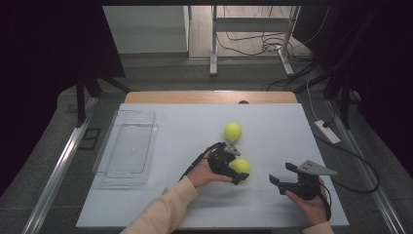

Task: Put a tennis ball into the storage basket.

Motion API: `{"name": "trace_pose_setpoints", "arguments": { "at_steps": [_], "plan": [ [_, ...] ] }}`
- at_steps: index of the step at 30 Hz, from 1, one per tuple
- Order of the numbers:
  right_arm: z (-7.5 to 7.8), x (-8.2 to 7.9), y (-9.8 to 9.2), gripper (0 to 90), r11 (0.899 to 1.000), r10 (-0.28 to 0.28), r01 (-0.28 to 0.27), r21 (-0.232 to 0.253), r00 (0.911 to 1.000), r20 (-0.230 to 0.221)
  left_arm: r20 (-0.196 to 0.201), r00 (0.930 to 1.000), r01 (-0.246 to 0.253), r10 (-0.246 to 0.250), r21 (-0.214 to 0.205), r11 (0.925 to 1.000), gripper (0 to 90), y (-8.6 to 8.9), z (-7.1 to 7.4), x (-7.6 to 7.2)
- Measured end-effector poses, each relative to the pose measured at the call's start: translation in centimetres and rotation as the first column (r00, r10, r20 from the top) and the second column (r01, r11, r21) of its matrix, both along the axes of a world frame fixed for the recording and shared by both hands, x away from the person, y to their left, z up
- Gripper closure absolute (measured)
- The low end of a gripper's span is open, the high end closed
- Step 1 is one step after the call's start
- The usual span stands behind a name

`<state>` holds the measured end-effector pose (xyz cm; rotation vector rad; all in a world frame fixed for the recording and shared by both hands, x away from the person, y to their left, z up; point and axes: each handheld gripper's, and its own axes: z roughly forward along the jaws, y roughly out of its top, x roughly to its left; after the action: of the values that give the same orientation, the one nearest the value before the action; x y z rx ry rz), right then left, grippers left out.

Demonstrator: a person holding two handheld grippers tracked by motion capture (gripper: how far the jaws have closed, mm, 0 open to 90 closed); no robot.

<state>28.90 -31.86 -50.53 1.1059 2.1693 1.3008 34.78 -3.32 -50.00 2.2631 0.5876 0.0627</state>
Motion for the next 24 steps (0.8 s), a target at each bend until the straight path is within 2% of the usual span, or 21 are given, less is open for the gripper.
{"name": "trace_pose_setpoints", "arguments": {
  "at_steps": [2, 10, 14, 15, 23, 24],
  "plan": [
    [0.0, 0.0, 0.0, 15.4, 1.000, 0.000, 0.000, 0.001, 1.0000, 0.000, -0.004, 1.0000, -0.002, 0.002, 0.000, 1.0000, 9.6, -0.1, -0.1, 0.0],
    [0.0, 0.0, 0.0, 15.4, 1.000, 0.002, -0.002, -0.001, 1.0000, -0.001, -0.017, 0.9998, 0.010, -0.009, 0.048, 0.9988, 11.6, -1.4, -1.1, 0.2],
    [0.0, 0.0, -0.1, 15.4, 1.000, 0.000, 0.000, 0.000, 1.0000, 0.000, 0.005, 0.9999, -0.015, 0.015, 0.084, 0.9963, 22.0, -1.7, -1.4, 0.1],
    [0.0, 0.0, -0.1, 15.4, 1.000, 0.000, 0.000, 0.003, 1.0000, 0.000, 0.007, 0.9999, -0.016, 0.016, 0.087, 0.9961, 25.6, -1.7, -1.4, 0.2],
    [0.0, 0.0, -0.1, 15.4, 1.000, 0.001, -0.001, -0.003, 1.0000, 0.000, 0.005, 0.9999, -0.010, 0.010, 0.094, 0.9955, 27.0, -1.6, -1.2, 0.1],
    [0.0, 0.0, -0.1, 15.4, 1.000, 0.001, -0.001, -0.003, 1.0000, 0.000, -0.009, 0.9999, -0.010, 0.011, 0.081, 0.9966, 27.0, -1.5, -1.1, 0.1]
  ]
}}
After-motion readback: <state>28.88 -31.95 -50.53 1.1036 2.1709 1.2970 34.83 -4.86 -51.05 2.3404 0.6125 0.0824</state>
